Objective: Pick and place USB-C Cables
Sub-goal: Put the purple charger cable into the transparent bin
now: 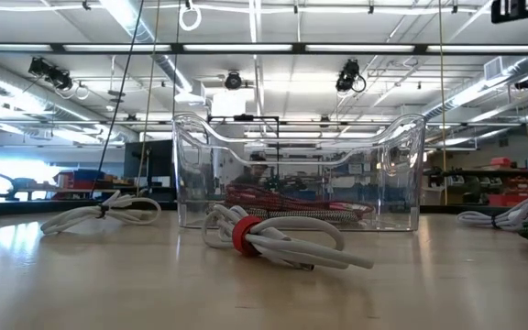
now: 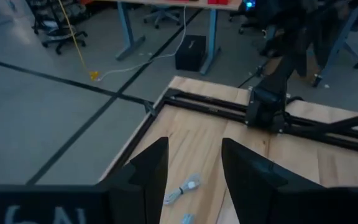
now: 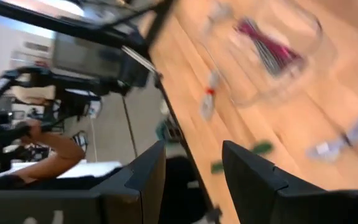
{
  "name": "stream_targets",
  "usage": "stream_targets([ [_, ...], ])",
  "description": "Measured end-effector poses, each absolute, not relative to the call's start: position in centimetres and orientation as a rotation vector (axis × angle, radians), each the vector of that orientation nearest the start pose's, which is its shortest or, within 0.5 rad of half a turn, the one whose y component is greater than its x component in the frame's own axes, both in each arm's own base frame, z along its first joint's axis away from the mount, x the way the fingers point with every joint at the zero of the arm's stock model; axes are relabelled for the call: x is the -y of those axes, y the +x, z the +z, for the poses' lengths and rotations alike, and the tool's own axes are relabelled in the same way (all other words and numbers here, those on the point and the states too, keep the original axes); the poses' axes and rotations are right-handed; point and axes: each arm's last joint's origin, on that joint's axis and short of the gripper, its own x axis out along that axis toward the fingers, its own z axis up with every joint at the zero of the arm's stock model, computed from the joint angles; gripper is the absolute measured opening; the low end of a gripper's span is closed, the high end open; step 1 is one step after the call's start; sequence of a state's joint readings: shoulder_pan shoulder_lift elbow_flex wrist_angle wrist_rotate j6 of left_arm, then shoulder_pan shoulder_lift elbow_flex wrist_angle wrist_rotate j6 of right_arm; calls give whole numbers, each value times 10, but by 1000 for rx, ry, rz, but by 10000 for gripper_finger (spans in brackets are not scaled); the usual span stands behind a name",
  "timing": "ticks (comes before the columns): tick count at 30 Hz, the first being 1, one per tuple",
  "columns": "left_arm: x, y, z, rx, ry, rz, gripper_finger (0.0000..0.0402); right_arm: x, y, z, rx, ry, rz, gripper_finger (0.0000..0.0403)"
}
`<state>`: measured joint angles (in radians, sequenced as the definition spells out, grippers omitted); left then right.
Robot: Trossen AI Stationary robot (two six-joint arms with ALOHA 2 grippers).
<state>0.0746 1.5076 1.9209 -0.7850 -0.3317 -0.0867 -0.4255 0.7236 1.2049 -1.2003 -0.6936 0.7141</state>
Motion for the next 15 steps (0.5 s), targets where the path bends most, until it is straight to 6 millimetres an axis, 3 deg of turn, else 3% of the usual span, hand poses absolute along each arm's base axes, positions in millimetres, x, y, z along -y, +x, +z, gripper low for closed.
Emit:
stream_targets([
  [10,-34,280,485,-425,75,420,156,17,110,365,-954,1148,-253,164],
  [15,-36,276,477,-513,83,426,156,14,132,338,-1122,1132,-392,164],
])
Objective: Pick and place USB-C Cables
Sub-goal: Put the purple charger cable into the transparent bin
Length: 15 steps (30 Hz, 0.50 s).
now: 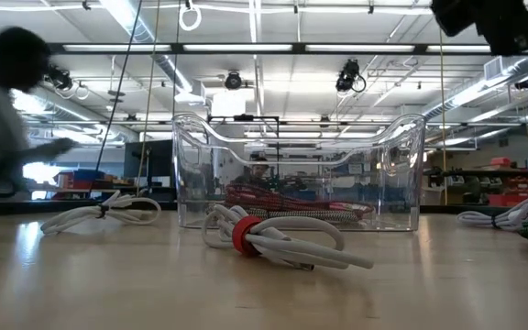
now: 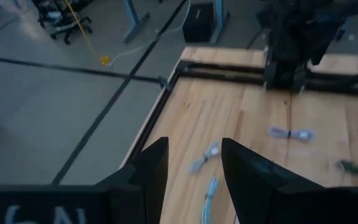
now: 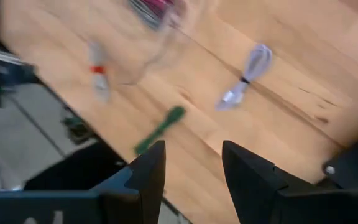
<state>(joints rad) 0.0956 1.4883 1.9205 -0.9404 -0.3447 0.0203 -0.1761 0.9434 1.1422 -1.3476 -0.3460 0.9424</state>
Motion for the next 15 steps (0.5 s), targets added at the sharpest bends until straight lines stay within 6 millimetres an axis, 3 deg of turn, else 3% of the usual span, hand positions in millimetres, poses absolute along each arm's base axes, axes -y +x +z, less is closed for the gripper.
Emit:
stream_targets([
  [6,-35,274,473,-568,91,418,156,4,159,285,-1292,1120,-510,169],
  [15,-34,271,468,-625,102,414,156,-1,186,216,-1346,1119,-706,178],
])
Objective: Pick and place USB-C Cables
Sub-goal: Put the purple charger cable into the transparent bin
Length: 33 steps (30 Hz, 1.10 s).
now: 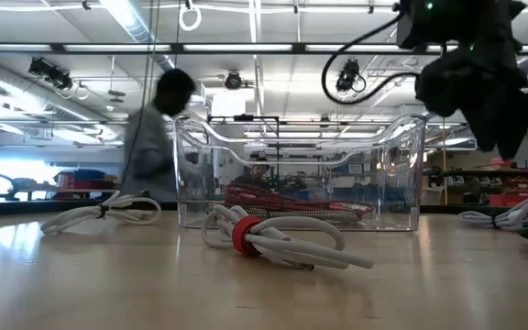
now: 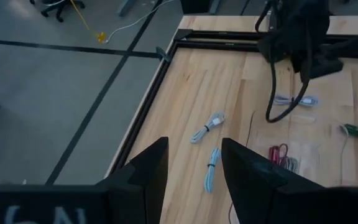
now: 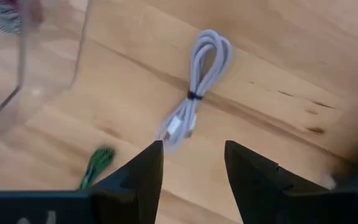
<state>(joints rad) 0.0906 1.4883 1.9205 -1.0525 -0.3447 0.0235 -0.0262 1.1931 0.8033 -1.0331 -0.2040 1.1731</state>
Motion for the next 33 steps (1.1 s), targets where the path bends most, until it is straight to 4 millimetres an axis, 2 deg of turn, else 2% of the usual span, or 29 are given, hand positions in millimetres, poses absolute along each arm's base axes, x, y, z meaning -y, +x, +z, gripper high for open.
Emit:
stream_targets([
  [7,-34,269,466,-664,111,410,156,-9,205,186,-1325,1169,-721,178],
  [25,-34,269,465,-671,127,404,156,-21,216,146,-1521,1075,-837,177],
  [29,-34,269,465,-671,125,405,156,-21,218,143,-1533,1071,-846,156],
  [33,-34,269,465,-673,121,406,156,-21,218,141,-1537,1072,-847,106],
])
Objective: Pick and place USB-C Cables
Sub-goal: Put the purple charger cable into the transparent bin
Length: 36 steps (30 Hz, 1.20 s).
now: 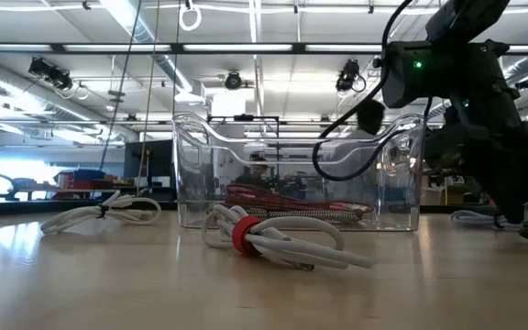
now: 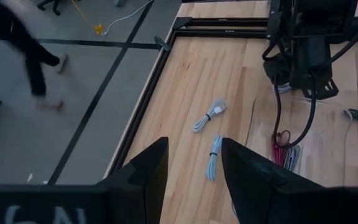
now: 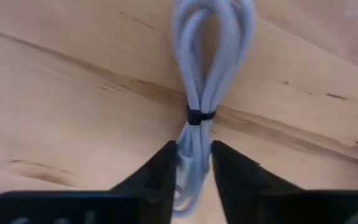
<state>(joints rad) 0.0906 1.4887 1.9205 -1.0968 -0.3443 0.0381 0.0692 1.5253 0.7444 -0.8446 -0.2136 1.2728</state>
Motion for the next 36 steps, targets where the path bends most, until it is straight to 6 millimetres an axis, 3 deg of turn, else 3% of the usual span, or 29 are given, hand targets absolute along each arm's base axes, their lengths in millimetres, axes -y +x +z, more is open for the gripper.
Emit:
stream_targets([
  [5,-34,268,465,-674,121,406,156,-22,218,142,-1553,1077,-823,23],
  [9,-34,268,465,-675,121,406,156,-22,216,146,-1565,1066,-774,18],
  [12,-34,268,465,-675,121,406,156,-22,213,162,-1567,1057,-766,18],
  [16,-34,268,465,-676,120,406,156,-20,208,205,-1528,999,-810,18],
  [22,-34,268,465,-677,120,406,156,-13,193,299,-1301,892,-846,17],
  [28,-34,268,465,-673,102,412,156,-3,187,381,-1028,781,-682,17],
  [32,-34,268,465,-672,95,414,156,2,197,417,-906,663,-512,17],
  [36,-34,268,465,-671,92,415,156,7,216,431,-885,543,-326,17],
])
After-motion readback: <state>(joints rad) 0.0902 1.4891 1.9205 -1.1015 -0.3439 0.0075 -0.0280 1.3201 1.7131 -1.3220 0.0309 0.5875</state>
